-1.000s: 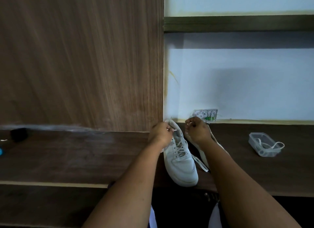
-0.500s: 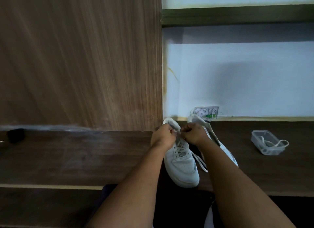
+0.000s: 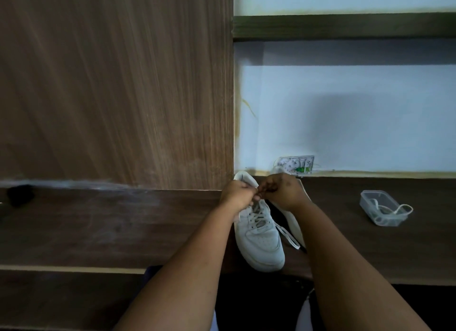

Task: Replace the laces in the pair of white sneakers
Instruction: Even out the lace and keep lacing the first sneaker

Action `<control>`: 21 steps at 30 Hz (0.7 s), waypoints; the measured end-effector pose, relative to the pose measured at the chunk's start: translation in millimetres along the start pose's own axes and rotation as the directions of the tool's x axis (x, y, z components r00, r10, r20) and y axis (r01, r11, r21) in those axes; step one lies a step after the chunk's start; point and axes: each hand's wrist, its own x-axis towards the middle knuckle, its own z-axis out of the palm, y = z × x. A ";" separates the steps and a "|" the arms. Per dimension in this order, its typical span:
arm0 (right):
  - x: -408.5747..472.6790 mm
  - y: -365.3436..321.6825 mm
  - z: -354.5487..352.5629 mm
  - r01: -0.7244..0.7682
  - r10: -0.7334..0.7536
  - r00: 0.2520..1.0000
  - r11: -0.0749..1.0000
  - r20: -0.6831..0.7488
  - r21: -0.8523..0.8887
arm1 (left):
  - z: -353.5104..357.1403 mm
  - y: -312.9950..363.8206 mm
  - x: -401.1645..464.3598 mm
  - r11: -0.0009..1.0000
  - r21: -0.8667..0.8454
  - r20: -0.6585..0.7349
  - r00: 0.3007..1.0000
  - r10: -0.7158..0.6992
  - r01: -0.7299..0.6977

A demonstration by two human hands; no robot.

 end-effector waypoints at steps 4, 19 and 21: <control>-1.5 6.6 5.1 -0.037 0.036 0.998 0.999 -0.056 -0.016 | -4.9 6.2 -4.3 0.984 -0.171 0.113 0.993 -0.025 0.044; -1.1 14.3 7.4 -0.176 0.176 0.984 0.984 -0.021 0.014 | 4.7 -18.6 20.3 0.720 0.666 0.022 0.971 0.239 -0.192; -2.9 11.8 9.9 -0.148 0.148 0.988 0.989 -0.037 0.003 | 7.3 -20.6 22.7 0.746 0.635 0.032 0.971 0.235 -0.202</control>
